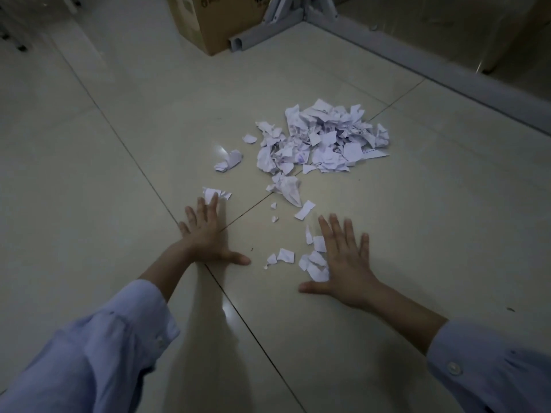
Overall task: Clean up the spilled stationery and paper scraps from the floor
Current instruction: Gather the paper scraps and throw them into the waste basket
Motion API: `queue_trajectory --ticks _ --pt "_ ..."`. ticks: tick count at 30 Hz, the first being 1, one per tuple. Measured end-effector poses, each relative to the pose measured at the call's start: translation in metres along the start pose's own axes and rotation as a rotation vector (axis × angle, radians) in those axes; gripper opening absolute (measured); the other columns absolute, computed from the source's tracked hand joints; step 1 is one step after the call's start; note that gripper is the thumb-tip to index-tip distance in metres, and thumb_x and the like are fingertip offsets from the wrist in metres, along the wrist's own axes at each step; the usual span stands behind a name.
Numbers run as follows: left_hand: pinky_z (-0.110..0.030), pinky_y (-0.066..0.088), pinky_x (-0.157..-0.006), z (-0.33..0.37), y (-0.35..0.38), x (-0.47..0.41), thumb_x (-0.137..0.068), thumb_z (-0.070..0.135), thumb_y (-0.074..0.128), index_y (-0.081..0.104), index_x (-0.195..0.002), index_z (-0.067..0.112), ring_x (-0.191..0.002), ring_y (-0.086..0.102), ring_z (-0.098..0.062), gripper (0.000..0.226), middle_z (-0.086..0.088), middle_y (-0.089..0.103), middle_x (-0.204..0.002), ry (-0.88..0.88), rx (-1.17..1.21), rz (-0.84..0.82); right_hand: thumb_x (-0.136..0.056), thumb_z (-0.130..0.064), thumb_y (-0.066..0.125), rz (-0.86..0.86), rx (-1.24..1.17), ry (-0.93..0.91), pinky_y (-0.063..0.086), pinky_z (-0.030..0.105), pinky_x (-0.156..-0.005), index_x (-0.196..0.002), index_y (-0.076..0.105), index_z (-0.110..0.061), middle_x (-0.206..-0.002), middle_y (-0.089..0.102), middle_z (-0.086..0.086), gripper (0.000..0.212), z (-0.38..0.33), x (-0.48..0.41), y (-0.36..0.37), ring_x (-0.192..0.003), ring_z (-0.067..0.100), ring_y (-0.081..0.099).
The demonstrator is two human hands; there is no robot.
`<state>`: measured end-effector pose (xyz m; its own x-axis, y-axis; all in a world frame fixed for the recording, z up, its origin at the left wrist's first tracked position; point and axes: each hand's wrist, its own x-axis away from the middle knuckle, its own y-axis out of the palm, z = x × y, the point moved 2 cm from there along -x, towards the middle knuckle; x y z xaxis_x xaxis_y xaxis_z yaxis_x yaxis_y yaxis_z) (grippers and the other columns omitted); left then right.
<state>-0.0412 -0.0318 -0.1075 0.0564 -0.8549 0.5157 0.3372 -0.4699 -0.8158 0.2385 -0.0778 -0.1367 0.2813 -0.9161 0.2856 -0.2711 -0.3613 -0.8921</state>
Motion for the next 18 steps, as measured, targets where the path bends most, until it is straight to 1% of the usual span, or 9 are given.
queue_trajectory --ticks 2,3,6,9,11,13,16,18 --pt "-0.06 -0.007 -0.114 0.012 0.002 -0.006 -0.032 0.073 0.079 -0.031 -0.142 0.031 -0.139 -0.029 -0.036 0.16 -0.005 -0.034 -0.153 0.111 -0.068 -0.033 -0.054 -0.088 0.053 0.036 -0.034 -0.004 -0.011 0.053 -0.114 -0.145 -0.028 -0.026 -0.157 -0.027 0.0 0.137 -0.001 -0.01 -0.005 -0.145 0.026 -0.024" --pt "-0.06 -0.007 -0.113 0.02 0.005 -0.009 -0.031 0.075 0.077 -0.029 -0.143 0.03 -0.139 -0.03 -0.034 0.16 -0.003 -0.034 -0.153 0.176 -0.113 -0.052 -0.056 -0.085 0.056 0.049 -0.048 -0.012 -0.011 0.053 -0.114 -0.147 -0.025 -0.026 -0.158 -0.024 0.0 0.135 -0.001 -0.016 -0.007 -0.146 0.025 -0.022" --pt "-0.06 -0.008 -0.113 0.048 0.019 -0.008 -0.036 0.075 0.077 -0.025 -0.145 0.028 -0.139 -0.031 -0.033 0.156 -0.002 -0.032 -0.153 0.35 -0.197 -0.089 -0.057 -0.086 0.054 0.082 -0.049 -0.029 -0.008 0.054 -0.115 -0.149 -0.02 -0.025 -0.16 -0.016 0.002 0.133 -0.001 -0.031 -0.013 -0.147 0.025 -0.016" --pt "-0.06 -0.004 -0.115 0.07 0.034 -0.011 -0.043 0.074 0.075 -0.025 -0.145 0.024 -0.141 -0.029 -0.03 0.152 -0.002 -0.03 -0.154 0.452 -0.226 -0.049 -0.057 -0.085 0.052 0.105 -0.052 -0.033 -0.006 0.054 -0.115 -0.15 -0.018 -0.024 -0.161 -0.013 0.004 0.132 0.001 -0.05 -0.017 -0.148 0.025 -0.013" --pt "-0.056 -0.006 -0.116 0.079 0.037 -0.016 -0.044 0.071 0.077 -0.025 -0.145 0.023 -0.141 -0.029 -0.029 0.151 -0.001 -0.031 -0.154 0.456 -0.156 0.014 -0.059 -0.083 0.054 0.125 -0.059 -0.028 -0.006 0.054 -0.116 -0.151 -0.016 -0.024 -0.161 -0.012 0.004 0.129 0.006 -0.061 -0.022 -0.148 0.024 -0.011" --pt "-0.053 -0.008 -0.114 0.084 0.034 -0.022 -0.044 0.068 0.079 -0.024 -0.145 0.022 -0.138 -0.033 -0.031 0.151 -0.004 -0.034 -0.152 0.414 -0.106 0.088 -0.06 -0.082 0.055 0.149 -0.063 -0.008 -0.006 0.053 -0.115 -0.151 -0.014 -0.026 -0.161 -0.011 0.005 0.127 0.015 -0.071 -0.029 -0.148 0.025 -0.009" --pt "-0.056 -0.008 -0.113 0.088 0.027 -0.034 -0.042 0.073 0.075 -0.026 -0.145 0.022 -0.137 -0.033 -0.036 0.153 -0.009 -0.036 -0.15 0.309 -0.102 0.191 -0.063 -0.079 0.059 0.174 -0.056 0.03 -0.005 0.056 -0.115 -0.151 -0.012 -0.028 -0.161 -0.01 0.006 0.124 0.031 -0.084 -0.042 -0.148 0.029 -0.008" --pt "-0.057 -0.007 -0.113 0.089 0.02 -0.044 -0.04 0.076 0.073 -0.028 -0.144 0.025 -0.138 -0.031 -0.036 0.153 -0.008 -0.037 -0.15 0.237 -0.071 0.233 -0.062 -0.078 0.062 0.19 -0.048 0.061 -0.004 0.059 -0.114 -0.15 -0.013 -0.032 -0.16 -0.014 0.006 0.125 0.04 -0.092 -0.052 -0.147 0.034 -0.008"
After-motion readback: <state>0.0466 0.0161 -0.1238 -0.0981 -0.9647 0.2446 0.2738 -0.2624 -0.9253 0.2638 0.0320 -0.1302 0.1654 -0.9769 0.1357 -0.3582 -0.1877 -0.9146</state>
